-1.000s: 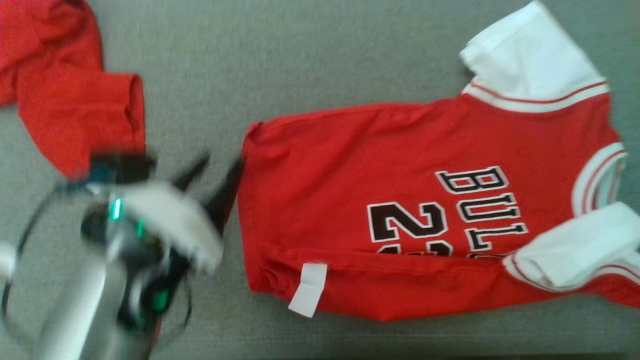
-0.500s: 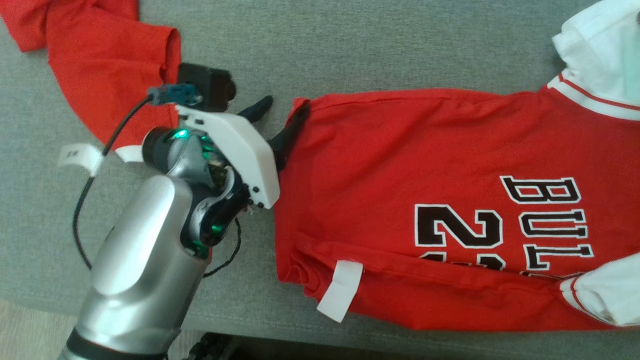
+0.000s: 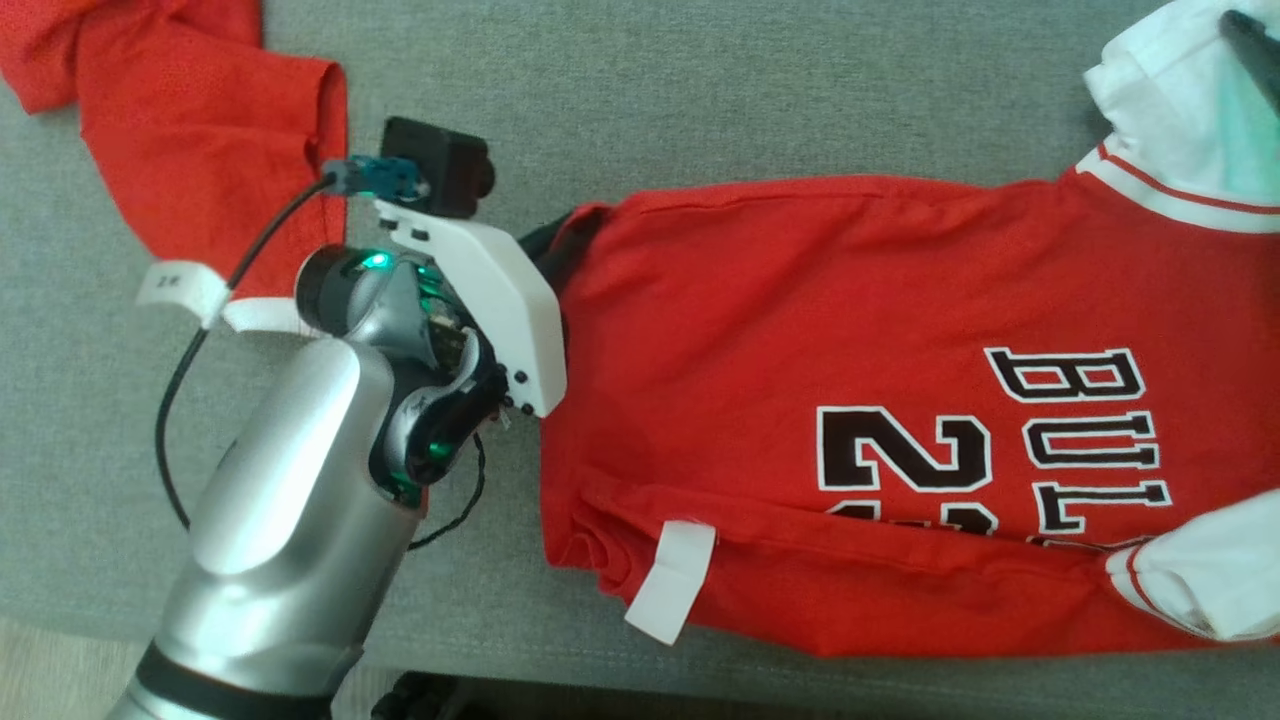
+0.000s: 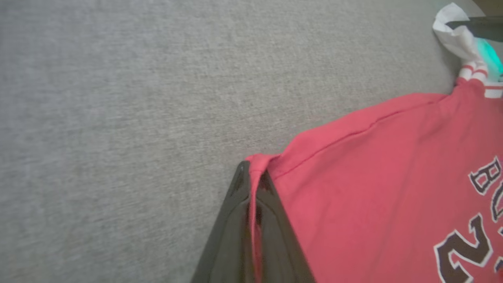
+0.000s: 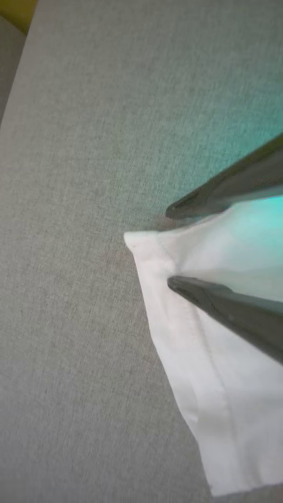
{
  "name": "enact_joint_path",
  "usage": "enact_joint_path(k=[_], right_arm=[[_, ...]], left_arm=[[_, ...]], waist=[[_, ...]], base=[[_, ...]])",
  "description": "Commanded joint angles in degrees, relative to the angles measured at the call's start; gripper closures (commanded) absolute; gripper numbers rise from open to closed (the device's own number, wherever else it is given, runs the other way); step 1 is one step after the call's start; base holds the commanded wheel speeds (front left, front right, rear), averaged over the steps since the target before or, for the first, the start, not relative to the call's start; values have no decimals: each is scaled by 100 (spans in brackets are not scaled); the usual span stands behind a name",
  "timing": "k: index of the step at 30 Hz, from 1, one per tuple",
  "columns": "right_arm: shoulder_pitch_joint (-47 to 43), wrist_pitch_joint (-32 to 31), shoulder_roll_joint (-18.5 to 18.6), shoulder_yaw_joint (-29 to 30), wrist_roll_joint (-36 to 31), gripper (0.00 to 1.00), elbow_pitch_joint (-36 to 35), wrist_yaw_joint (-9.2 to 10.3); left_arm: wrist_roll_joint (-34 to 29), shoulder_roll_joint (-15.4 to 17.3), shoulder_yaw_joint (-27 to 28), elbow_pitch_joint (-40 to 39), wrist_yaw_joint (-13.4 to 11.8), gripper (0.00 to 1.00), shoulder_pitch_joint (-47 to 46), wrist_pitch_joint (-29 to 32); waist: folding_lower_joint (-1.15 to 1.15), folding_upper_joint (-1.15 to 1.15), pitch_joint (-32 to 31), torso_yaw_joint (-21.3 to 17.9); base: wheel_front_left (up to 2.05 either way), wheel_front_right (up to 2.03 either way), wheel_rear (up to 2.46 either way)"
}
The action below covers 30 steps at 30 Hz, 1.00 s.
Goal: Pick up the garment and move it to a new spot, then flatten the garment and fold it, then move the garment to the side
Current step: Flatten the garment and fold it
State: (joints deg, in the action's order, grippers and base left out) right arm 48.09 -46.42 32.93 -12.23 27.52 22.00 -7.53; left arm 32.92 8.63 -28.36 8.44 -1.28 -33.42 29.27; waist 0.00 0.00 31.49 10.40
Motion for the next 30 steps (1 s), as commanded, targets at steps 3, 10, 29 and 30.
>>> enact_joint_path(k=[3,10,29,30], right_arm=[[67,217,-5,-151,201,100,-136,4],[358,1086,20,128,315,100,26,4],[-2395,1443,870,125,1257,100,-1954,4],[-2619,1427,872,165,1251,100,-2074,4]], left_arm=[[77,166,92,-186,73,100,-21,113],[177,241,733,-483,-355,100,-54,-321],[828,467,1382,-2024,-661,100,1949,-747],[829,503,1382,-2146,-675,100,2096,-740]], waist=[[0,0,-35,-41],[0,0,-177,-207],[0,0,-1080,-1041],[0,0,-1123,-1071]], base=[[0,0,0],[0,0,0],[0,0,0],[0,0,0]])
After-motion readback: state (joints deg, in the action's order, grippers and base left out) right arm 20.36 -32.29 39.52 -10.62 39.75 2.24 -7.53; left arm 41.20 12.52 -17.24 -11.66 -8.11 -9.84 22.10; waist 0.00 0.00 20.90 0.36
